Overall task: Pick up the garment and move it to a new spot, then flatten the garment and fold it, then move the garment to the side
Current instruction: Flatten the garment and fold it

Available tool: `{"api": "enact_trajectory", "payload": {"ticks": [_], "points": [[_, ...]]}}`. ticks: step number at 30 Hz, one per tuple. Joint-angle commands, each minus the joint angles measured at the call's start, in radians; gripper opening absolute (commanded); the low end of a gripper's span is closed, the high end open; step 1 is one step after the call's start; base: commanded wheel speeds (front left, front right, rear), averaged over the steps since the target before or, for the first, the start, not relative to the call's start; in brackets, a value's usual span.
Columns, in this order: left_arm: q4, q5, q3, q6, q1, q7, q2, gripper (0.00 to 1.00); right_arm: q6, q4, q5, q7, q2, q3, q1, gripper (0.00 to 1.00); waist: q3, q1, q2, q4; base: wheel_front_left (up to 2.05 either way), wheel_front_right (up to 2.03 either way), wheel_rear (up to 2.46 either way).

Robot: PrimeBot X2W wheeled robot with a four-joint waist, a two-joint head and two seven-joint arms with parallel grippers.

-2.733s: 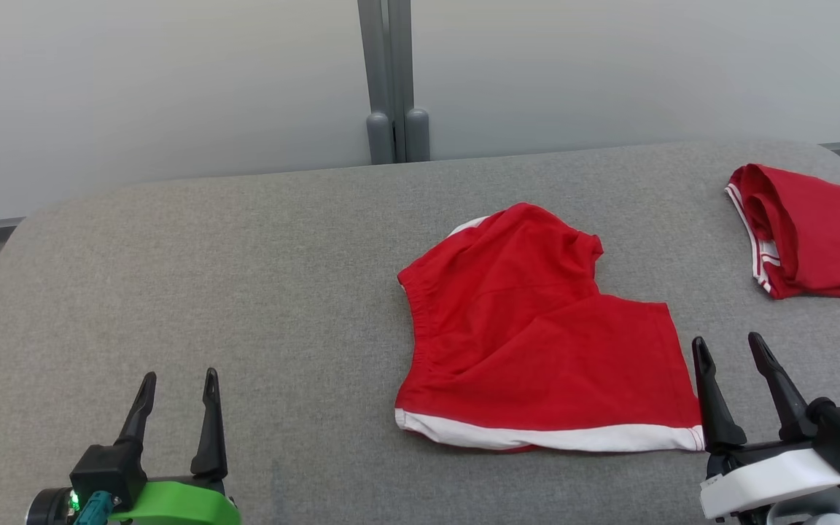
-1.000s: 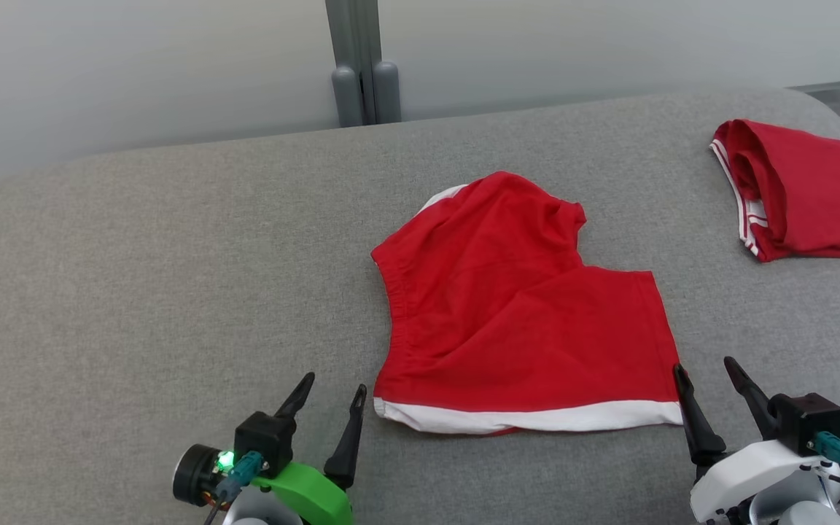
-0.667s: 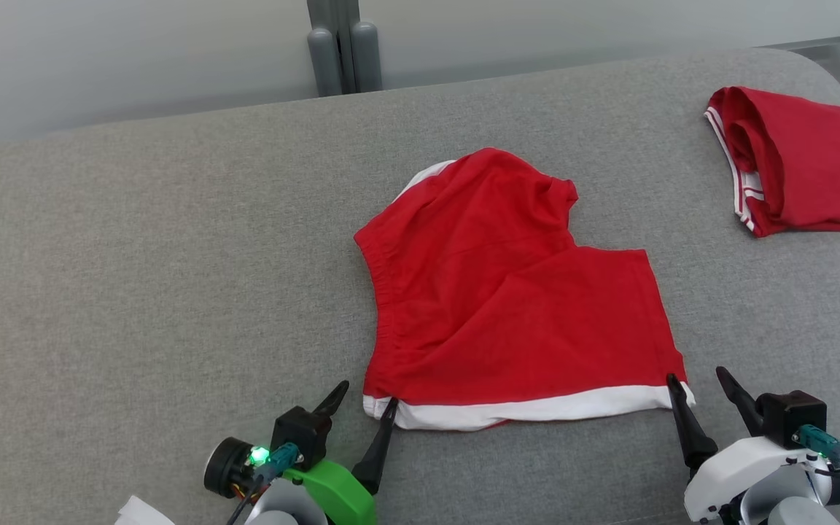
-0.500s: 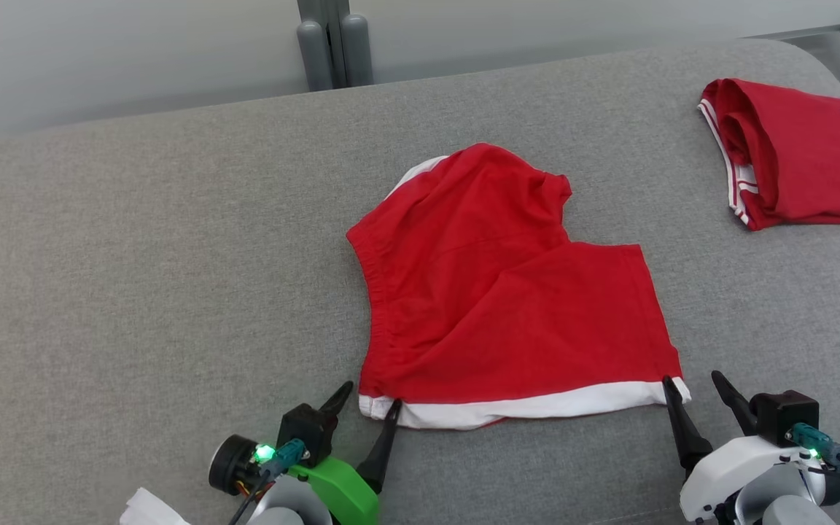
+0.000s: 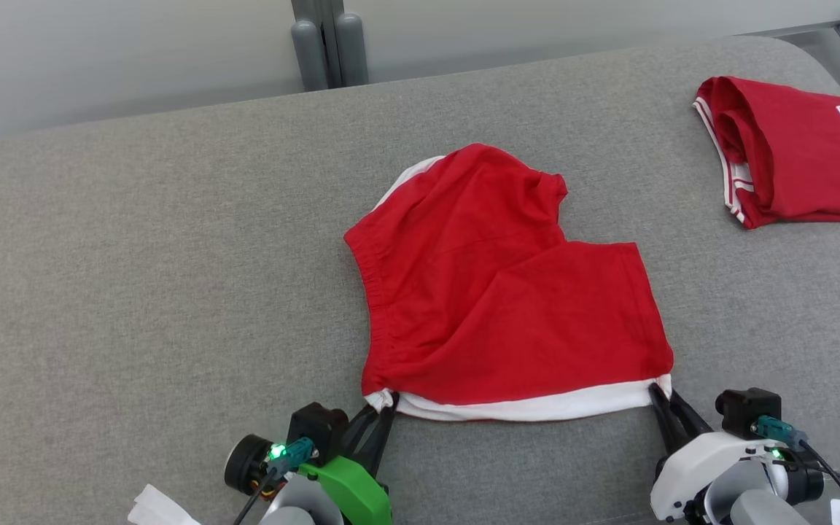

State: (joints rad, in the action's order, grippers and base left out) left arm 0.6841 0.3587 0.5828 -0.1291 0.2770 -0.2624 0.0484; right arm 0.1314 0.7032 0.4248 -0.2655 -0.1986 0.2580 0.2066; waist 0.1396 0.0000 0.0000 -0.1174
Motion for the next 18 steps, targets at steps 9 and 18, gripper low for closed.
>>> {"api": "enact_trajectory", "payload": {"ticks": [9, 18], "points": [[-0.127, -0.002, -0.07, -0.002, 0.008, -0.003, 0.03, 0.0, -0.002, -0.177, 0.052, 0.001, -0.028, -0.031, 0.031, 0.0, -0.012, 0.0, 0.0, 0.001, 0.0, 0.0, 0.0], [-0.18, -0.01, -0.044, -0.002, 0.268, -0.003, 0.083, 0.0, -0.002, -0.292, 0.027, 0.001, -0.099, 0.029, 0.248, 0.0, 0.047, 0.0, 0.0, 0.003, 0.0, 0.0, 0.0]]}}
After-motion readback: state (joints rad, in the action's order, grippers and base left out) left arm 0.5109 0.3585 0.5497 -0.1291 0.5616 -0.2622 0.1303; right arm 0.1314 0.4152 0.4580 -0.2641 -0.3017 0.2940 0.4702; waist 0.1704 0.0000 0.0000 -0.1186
